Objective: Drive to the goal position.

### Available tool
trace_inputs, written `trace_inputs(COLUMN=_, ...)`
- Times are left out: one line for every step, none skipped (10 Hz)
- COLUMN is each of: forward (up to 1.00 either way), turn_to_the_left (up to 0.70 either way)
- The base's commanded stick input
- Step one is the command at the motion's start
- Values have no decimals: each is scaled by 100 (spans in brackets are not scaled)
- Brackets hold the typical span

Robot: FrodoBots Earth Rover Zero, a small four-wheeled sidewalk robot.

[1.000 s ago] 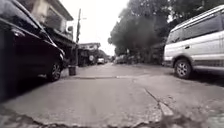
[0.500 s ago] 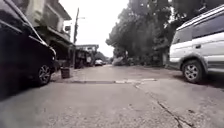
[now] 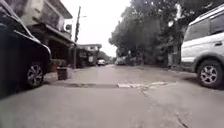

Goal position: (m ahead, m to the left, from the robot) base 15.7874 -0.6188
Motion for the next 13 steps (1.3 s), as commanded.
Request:
trace_inputs(forward=100, turn_to_the_left=0)
trace_inputs(forward=100, turn_to_the_left=0)
trace_inputs(forward=100, turn_to_the_left=0)
trace_inputs(forward=100, turn_to_the_left=0)
trace_inputs(forward=100, turn_to_the_left=0)
trace_inputs(forward=100, turn_to_the_left=25)
trace_inputs(forward=100, turn_to_the_left=27)
trace_inputs(forward=100, turn_to_the_left=9)
trace_inputs(forward=100, turn_to_the_left=0)
trace_inputs(forward=100, turn_to_the_left=0)
trace_inputs(forward=100, turn_to_the_left=0)
trace_inputs(forward=100, turn_to_the_left=0)
trace_inputs(forward=100, turn_to_the_left=9)
